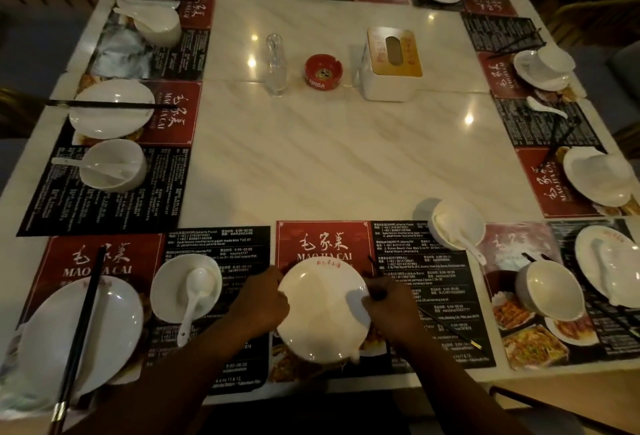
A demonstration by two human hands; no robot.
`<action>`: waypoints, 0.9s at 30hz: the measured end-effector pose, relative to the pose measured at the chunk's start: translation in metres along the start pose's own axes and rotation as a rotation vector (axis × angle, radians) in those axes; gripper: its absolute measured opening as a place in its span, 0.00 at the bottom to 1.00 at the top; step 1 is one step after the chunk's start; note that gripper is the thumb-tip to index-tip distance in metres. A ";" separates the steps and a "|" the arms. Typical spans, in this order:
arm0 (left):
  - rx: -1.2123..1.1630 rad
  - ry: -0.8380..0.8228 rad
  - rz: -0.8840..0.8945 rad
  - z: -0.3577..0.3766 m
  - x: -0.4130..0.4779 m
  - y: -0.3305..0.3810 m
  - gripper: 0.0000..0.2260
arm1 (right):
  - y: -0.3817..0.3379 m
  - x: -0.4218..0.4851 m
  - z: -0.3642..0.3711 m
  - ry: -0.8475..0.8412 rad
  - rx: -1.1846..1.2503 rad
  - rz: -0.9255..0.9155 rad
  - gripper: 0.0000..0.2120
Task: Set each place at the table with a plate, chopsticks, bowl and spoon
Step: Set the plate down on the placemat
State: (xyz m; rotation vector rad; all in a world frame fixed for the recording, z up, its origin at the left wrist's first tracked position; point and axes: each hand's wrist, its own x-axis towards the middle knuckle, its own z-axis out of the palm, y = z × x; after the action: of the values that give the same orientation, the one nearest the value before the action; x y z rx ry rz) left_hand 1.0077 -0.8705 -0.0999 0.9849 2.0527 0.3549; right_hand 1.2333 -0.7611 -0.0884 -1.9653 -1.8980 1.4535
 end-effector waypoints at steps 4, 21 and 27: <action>0.023 0.053 0.019 0.007 -0.007 -0.003 0.08 | 0.008 -0.001 0.002 0.025 -0.058 -0.045 0.13; -0.059 0.065 0.052 0.016 -0.015 0.002 0.14 | 0.017 0.011 -0.005 0.057 -0.065 -0.117 0.12; -0.047 0.085 0.058 0.019 -0.015 0.003 0.13 | 0.016 0.011 -0.006 0.079 -0.088 -0.130 0.10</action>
State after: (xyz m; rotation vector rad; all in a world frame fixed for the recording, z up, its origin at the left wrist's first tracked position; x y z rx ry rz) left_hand 1.0294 -0.8819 -0.1023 1.0184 2.0847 0.4807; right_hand 1.2474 -0.7534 -0.1011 -1.8648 -2.0452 1.2612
